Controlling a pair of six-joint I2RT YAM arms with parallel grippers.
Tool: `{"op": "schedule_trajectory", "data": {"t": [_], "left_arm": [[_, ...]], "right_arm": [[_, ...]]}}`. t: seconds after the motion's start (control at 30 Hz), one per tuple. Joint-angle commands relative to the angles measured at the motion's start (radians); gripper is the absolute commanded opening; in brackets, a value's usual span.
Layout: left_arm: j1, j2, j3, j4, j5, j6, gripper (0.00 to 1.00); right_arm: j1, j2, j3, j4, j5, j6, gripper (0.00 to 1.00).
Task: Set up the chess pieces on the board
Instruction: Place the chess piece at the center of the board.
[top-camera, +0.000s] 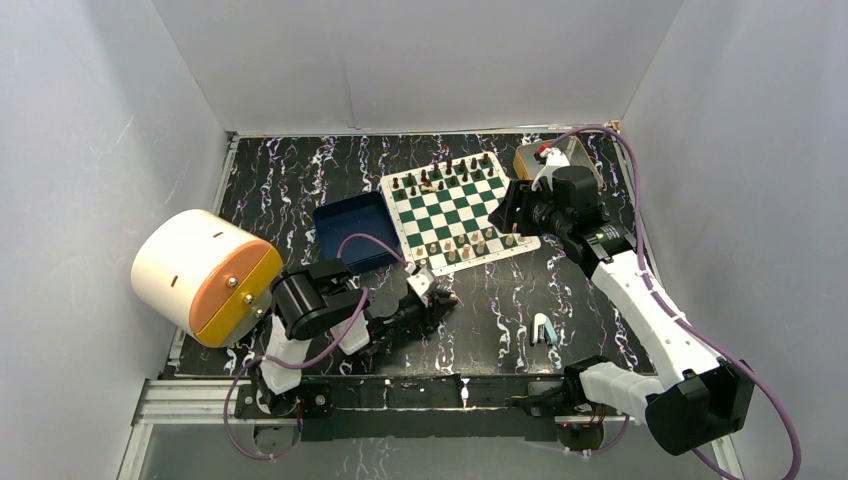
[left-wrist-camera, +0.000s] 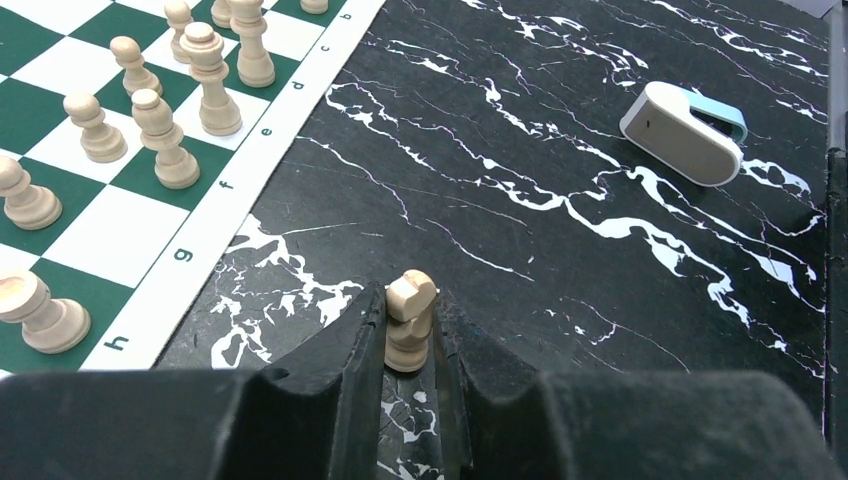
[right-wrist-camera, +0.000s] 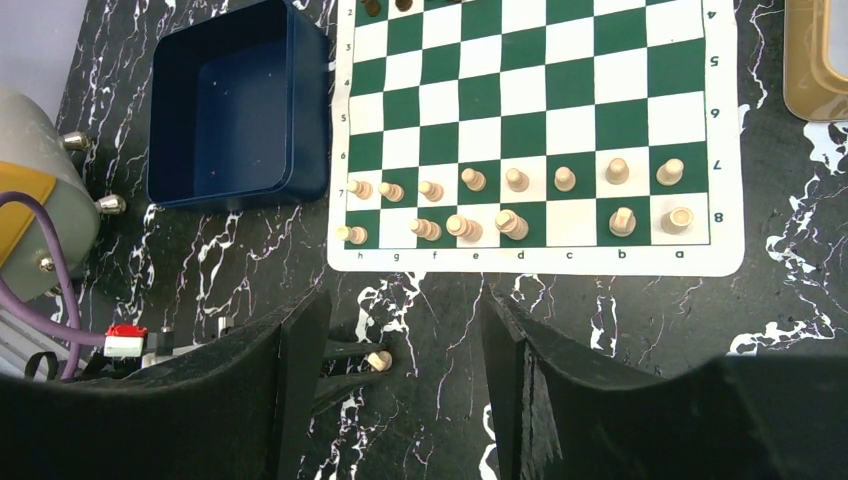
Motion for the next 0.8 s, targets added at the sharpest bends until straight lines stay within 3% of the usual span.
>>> {"op": "schedule_trajectory", "data": {"t": [0.0,0.4,0.63,0.77], "left_arm": [[-0.007,-0.008,-0.043,0.134,-0.021,0.031,0.18],[-0.007,-0.129,-0.070,0.101,-0.075,-0.006,0.37],[-0.005,-0.294,-0.059,-0.081,-0.101,-0.018,0.46],[0.025,-0.449,-0.026,-0.296,-0.141,-0.026,0.55]], "right_arm": [[-0.004,0.000,-0.003,0.032,-0.008,-0.014,0.66],[-0.004,-0.020,-0.049,0.011,-0.049,-0.054,0.65],[-0.004,-0.049,-0.122,-0.001,-0.167,-0.077,0.59],[-0.003,-0.056,-0.159,-0.002,-0.224,-0.092,0.58]]}}
